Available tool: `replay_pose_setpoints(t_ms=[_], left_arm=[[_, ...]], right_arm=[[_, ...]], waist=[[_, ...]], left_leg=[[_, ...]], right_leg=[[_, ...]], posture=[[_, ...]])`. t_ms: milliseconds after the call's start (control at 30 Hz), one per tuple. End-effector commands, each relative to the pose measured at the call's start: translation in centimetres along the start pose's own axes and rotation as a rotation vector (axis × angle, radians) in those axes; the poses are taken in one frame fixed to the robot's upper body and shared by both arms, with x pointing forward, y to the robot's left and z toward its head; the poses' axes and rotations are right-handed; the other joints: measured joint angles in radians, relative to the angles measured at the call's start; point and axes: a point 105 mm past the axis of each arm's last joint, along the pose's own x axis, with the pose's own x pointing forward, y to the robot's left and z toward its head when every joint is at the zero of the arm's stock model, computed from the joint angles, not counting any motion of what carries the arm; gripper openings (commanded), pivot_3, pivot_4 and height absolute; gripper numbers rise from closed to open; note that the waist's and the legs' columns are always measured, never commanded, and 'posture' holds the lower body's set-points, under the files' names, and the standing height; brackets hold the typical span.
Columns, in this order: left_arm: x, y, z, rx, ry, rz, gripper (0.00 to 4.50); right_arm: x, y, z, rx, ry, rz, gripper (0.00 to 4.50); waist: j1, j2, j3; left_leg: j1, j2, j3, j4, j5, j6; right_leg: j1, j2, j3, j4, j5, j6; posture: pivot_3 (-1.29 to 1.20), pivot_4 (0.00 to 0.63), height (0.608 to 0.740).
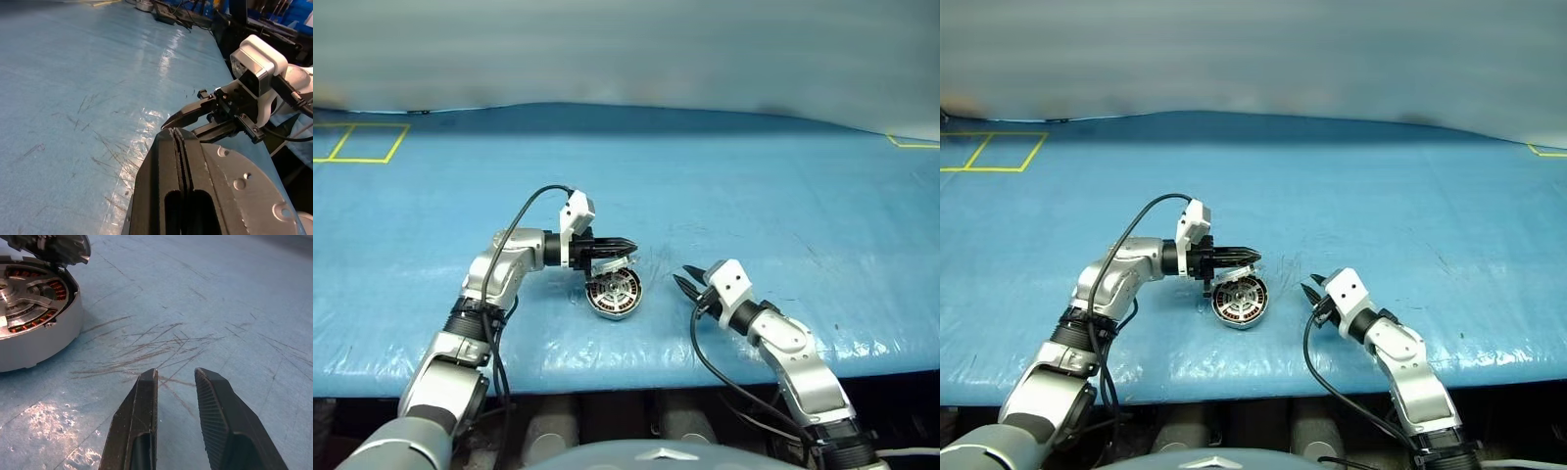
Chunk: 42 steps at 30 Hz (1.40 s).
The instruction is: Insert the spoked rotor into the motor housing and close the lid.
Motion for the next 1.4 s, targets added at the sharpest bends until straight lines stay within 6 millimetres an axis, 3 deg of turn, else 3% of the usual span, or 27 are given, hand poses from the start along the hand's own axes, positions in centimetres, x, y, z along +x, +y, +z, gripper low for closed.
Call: replay_pose_setpoints(t_ms=[33,333,500,667,833,933,1233,1400], left_arm=[[0.3,-0.9,0.4,0.051,0.009,-0.038,0.03],[0.6,-3.0,-4.4,0.056,0.212,-0.120,0.03],[0.2,-3.0,-5.3,0.068,0.250,-0.103,0.03],[0.0,-2.3,-5.1,0.080,0.220,-0.046,0.03],[-0.4,-1.6,-2.7,0.092,0.091,0.006,0.03],[-0.9,-1.7,-2.2,0.126,0.078,0.004,0.03],[-4.0,-2.1,-0.9,0.230,0.006,0.053,0.03],[-5.9,-1.5,-1.5,0.271,0.005,0.167,0.03]], right_arm=[[-0.5,-0.8,1.2,-0.030,-0.038,-0.037,1.27],[-0.3,-0.9,1.3,-0.023,-0.043,-0.054,1.27],[-0.1,-0.4,1.4,-0.009,-0.056,-0.028,1.27],[-0.1,0.9,2.0,0.046,-0.105,0.060,1.27],[-0.1,1.7,2.7,0.072,-0.138,0.115,1.27],[-0.1,1.9,3.3,0.079,-0.163,0.137,1.27],[0.0,3.7,5.5,0.075,-0.246,0.255,1.27],[0.5,5.2,5.1,0.058,-0.205,0.348,1.27]], waist=[[0.000,0.000,0.000],[0.001,0.000,0.000],[0.001,0.000,-0.001],[0.000,0.001,-0.001],[0.000,0.001,-0.001],[0.000,0.001,-0.001],[0.000,0.001,-0.001],[0.000,0.001,-0.001]], left_leg=[[0.000,0.000,0.000,0.000,0.000,0.000],[0.000,0.000,0.000,0.000,0.000,0.000],[0.001,0.001,0.000,0.000,0.000,0.000],[0.002,0.001,0.000,0.000,0.000,0.000],[0.002,0.001,0.000,0.001,0.000,0.000],[0.001,0.001,0.000,0.000,0.000,0.000],[0.001,0.001,0.000,0.000,0.000,0.000],[0.001,0.001,0.000,0.000,0.000,0.000]], right_leg=[[0.000,0.000,0.000,0.000,0.000,0.000],[0.000,0.000,0.000,0.000,0.000,0.000],[0.000,0.000,0.000,0.000,0.000,0.000],[0.001,0.000,0.000,0.000,0.000,0.000],[0.001,0.000,0.000,0.000,0.000,0.000],[0.000,0.000,0.000,0.001,0.000,0.000],[-0.001,0.000,0.000,0.000,0.000,-0.001],[-0.001,-0.001,0.000,0.000,0.000,-0.001]], posture=[[0.00,0.150,0.740],[0.00,0.150,0.740],[0.00,0.150,0.740],[0.00,0.150,0.740],[0.00,0.150,0.740],[0.00,0.150,0.740],[0.00,0.150,0.740],[0.00,0.150,0.740]])
